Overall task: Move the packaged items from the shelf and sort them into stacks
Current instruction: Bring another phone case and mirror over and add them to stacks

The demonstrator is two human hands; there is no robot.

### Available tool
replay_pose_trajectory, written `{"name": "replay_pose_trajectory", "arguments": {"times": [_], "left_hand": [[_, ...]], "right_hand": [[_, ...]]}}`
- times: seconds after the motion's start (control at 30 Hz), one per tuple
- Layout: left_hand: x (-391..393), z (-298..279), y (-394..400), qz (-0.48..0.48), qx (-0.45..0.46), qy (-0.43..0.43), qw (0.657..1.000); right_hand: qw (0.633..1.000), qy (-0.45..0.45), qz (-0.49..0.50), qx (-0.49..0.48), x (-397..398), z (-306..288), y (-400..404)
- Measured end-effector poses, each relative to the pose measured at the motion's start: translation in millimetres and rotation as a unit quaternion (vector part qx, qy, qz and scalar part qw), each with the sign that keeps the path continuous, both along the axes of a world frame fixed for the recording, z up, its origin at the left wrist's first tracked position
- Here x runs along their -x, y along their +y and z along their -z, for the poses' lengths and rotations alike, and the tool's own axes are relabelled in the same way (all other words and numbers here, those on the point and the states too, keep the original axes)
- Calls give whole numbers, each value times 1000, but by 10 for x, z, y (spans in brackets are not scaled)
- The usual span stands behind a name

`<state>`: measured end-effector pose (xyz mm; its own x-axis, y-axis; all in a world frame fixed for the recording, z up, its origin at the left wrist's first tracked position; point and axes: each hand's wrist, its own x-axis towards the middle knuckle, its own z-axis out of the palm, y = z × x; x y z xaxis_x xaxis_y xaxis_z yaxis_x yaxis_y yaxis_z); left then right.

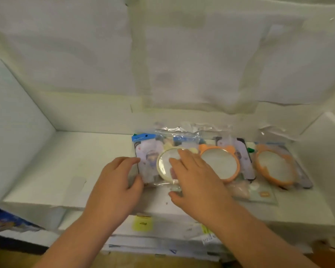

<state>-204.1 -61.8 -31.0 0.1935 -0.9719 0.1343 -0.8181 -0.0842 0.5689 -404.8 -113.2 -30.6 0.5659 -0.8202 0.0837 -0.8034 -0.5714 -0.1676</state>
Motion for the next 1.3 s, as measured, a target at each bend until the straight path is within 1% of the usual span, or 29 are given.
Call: {"name": "replay_pose_trajectory", "arguments": {"times": [0.23, 0.33, 0.4, 0.47, 0.5, 0.53, 0.6, 0.67, 0.7, 0.73, 0.8, 0.87, 0.93, 0.97, 1.03, 1.1, 1.2, 1.3], "left_hand": [[-356, 59, -131, 52, -4, -2, 999], [-466, 104, -191, 58, -15, -5, 998], [-470, 133, -240, 54, -25, 3, 998], [-397, 137, -297, 47, -43, 32, 997], [-336, 143, -318, 37, -51, 52, 997], [-291, 137, -337, 31, -59, 70, 995], [-161, 166, -416, 3, -90, 77, 993], [-26, 215, -510, -27, -138, 45, 989], [27, 233, -537, -36, -155, 22, 987], [67, 256, -556, -40, -164, 0, 986], [107, 298, -569, -40, -157, -33, 986], [80, 334, -580, -43, -135, -38, 989], [3, 363, -609, -41, -114, -28, 992], [-37, 366, -626, -36, -107, -24, 993], [-111, 343, -658, -23, -107, -7, 994], [-186, 290, -679, -16, -118, 28, 992], [-319, 173, -703, -15, -130, 98, 987], [-461, 96, -712, -19, -154, 180, 971]], "right_hand": [[999, 8, 51, -4, -175, 64, 139], [997, -13, 75, 15, -221, 94, 208], [993, -49, 95, 52, -250, 107, 229], [982, -98, 114, 115, -248, 105, 247], [975, -126, 124, 132, -240, 100, 252], [968, -159, 145, 130, -255, 58, 269], [947, -251, 182, 82, -269, -35, 290], [914, -339, 221, 36, -270, -65, 299], [899, -367, 240, 22, -269, -73, 310], [887, -382, 258, 18, -279, -89, 331], [878, -396, 267, 35, -277, -92, 387], [871, -408, 269, 50, -272, -99, 434], [857, -431, 278, 42, -285, -146, 461], [843, -455, 286, 21, -299, -178, 465], [799, -511, 316, -25, -308, -222, 475], [738, -574, 347, -81, -292, -241, 486], [630, -668, 360, -163, -272, -265, 490], [536, -729, 360, -225, -221, -298, 494]]}}
